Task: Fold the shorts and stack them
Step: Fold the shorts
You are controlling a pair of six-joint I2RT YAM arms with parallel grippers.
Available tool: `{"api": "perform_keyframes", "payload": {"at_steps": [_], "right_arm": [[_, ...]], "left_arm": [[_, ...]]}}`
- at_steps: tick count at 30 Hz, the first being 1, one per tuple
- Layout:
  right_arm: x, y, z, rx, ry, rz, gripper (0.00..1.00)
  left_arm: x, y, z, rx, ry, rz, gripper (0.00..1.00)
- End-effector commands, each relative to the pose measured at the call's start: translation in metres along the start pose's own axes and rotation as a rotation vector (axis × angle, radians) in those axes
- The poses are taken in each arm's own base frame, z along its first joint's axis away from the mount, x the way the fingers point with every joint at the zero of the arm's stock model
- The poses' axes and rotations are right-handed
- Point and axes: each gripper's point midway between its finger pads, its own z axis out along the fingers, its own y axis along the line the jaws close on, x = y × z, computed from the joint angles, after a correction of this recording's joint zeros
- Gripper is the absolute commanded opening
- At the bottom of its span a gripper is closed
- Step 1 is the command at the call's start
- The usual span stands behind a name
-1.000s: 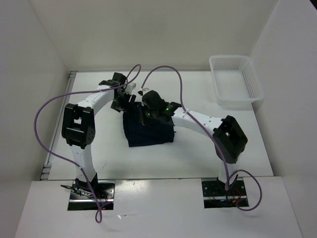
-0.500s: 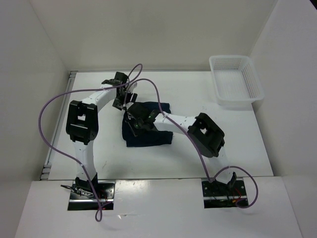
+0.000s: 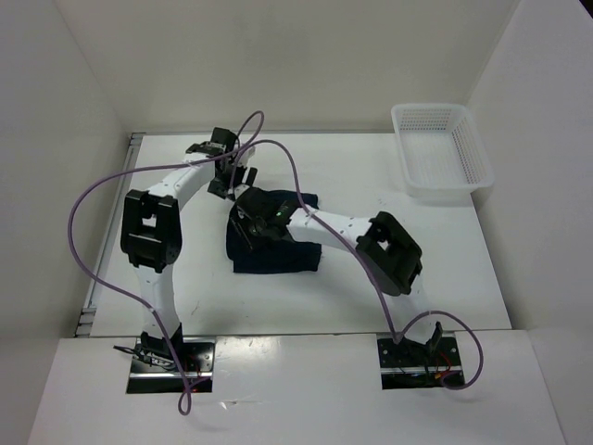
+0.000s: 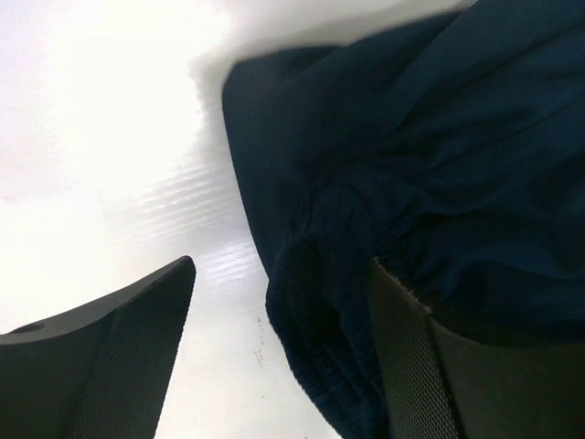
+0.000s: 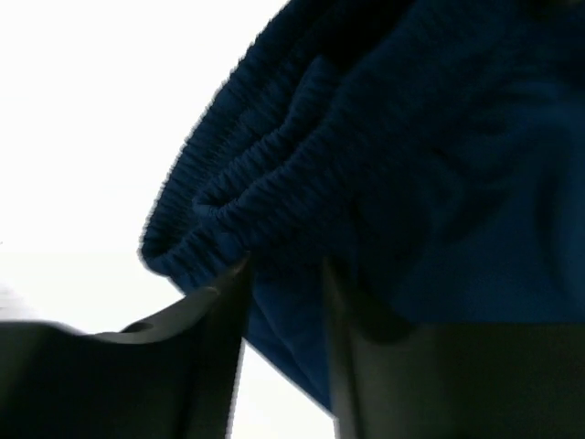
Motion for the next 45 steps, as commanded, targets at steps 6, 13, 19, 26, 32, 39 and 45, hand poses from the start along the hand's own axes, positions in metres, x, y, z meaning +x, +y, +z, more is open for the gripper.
{"api": "perform_keyframes", "payload": {"at_steps": [6, 13, 19, 26, 32, 39, 45], "right_arm": [[-0.116, -0.051, -0.179, 0.097, -0.416, 0.137, 1.00], [-0.062, -0.245, -0.257, 0.395, -0.400, 0.562, 1.00], [-0.008, -0.327, -0.303, 0.550, -0.368, 0.753, 1.00], [0.038, -0.369, -0.331, 0.605, -0.359, 0.879, 1.00], [0.041, -0.369, -0.332, 0.616, -0.343, 0.866, 1.00], [0.044, -0.364, -0.333, 0.609, -0.344, 0.835, 1.00], [0.048, -0.361, -0.334, 0.609, -0.342, 0.835, 1.00]], "left_arm": [[-0.071, 0.005, -0.108, -0.049, -0.287, 0.018, 0.98], [-0.090, 0.058, -0.167, -0.166, -0.440, -0.060, 1.00], [-0.050, 0.115, -0.158, -0.094, -0.414, -0.195, 1.00], [0.008, 0.163, -0.136, -0.035, -0.342, -0.361, 1.00], [0.024, 0.178, -0.122, -0.111, -0.275, -0.392, 1.00], [0.022, 0.183, -0.126, -0.141, -0.288, -0.389, 1.00], [0.022, 0.183, -0.131, -0.155, -0.301, -0.386, 1.00]]}}
